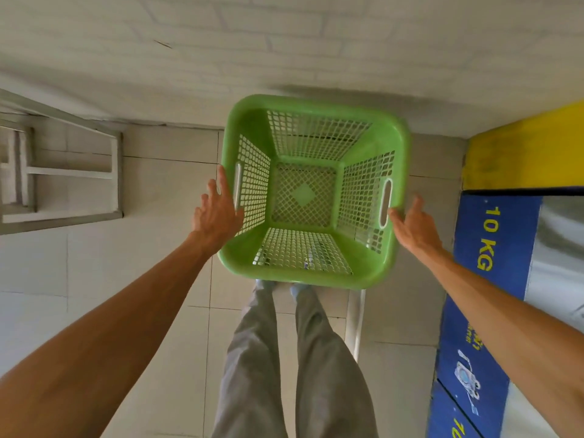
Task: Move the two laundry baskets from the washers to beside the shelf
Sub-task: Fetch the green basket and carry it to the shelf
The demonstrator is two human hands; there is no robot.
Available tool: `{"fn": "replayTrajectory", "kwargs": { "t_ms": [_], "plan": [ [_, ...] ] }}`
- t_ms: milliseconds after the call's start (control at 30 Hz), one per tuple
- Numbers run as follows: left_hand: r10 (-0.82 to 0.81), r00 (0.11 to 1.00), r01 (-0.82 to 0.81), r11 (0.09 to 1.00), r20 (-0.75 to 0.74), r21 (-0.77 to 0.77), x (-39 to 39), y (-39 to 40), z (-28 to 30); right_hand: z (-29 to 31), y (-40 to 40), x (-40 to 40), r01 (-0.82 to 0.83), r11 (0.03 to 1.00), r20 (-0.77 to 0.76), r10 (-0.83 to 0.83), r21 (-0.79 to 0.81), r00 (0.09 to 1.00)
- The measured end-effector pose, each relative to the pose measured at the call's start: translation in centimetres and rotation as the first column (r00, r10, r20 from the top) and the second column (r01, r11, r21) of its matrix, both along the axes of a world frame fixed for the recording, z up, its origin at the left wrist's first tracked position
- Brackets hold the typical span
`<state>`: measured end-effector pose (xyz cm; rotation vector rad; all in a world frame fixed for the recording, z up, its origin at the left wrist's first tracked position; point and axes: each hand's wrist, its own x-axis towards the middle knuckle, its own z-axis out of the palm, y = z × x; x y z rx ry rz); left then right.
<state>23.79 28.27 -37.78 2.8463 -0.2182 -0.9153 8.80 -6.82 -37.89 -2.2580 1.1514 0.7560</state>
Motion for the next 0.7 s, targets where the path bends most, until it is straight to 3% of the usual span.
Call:
{"fn": "replayTrajectory", "kwargs": {
  "t_ms": [133,233,433,533,700],
  "plan": [
    [0.128,0.991,-0.120,0.982,0.047,-0.145,0.3,-0.8,-2.4,-2.6,0.6,0.4,-0.005,1.000,0.122,0.004,0.004,0.993],
    [0.246,0.968,-0.232,0.954,0.052,-0.190,0.5,-1.3,-2.8,-3.5,0.8,0.2,-0.026,0.999,0.128,0.032,-0.042,0.991],
    [0.368,0.930,-0.352,0.892,0.002,-0.284,0.1,0.8,1.6,1.6,1.0,0.1,-0.055,0.992,0.159,0.073,-0.112,0.985],
    [0.471,0.882,-0.439,0.797,-0.029,-0.414,-1.5,2.7,8.0,8.3,1.3,1.0,0.013,0.999,0.252,-0.001,-0.044,0.968],
    [0.675,0.734,-0.605,0.605,-0.070,-0.517,-5.1,6.2,25.2,24.2,4.2,3.6,0.021,0.989,0.358,-0.074,0.148,0.931]
  ]
}}
